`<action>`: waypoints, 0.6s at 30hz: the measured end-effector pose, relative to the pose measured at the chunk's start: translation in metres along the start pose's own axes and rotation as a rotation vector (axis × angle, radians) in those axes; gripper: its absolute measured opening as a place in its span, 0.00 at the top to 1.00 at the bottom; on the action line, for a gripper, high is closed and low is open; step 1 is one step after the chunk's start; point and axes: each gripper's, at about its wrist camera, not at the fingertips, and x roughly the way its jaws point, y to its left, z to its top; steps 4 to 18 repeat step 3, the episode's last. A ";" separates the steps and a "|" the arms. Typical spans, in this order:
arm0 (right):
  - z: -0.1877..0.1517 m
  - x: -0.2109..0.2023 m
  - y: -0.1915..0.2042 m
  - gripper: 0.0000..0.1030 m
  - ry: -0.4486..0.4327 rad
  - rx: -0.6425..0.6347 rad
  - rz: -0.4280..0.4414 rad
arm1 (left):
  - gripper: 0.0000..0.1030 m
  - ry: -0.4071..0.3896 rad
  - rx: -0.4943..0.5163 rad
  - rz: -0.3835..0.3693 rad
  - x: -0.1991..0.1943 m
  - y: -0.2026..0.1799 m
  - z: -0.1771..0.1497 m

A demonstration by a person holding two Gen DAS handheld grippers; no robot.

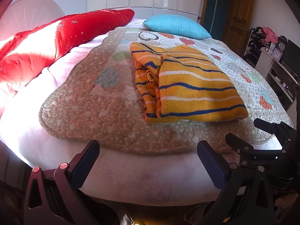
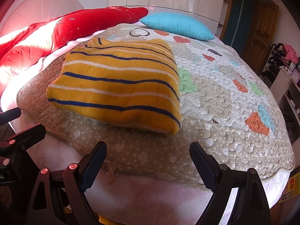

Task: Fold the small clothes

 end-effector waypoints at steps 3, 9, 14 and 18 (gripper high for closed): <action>0.000 0.003 -0.002 0.10 0.010 0.011 0.008 | 0.00 0.014 0.007 0.003 0.007 -0.002 0.002; 0.000 0.003 -0.002 0.10 0.010 0.011 0.008 | 0.00 0.014 0.007 0.003 0.007 -0.002 0.002; 0.000 0.003 -0.002 0.10 0.010 0.011 0.008 | 0.00 0.014 0.007 0.003 0.007 -0.002 0.002; 0.000 0.003 -0.002 0.10 0.010 0.011 0.008 | 0.00 0.014 0.007 0.003 0.007 -0.002 0.002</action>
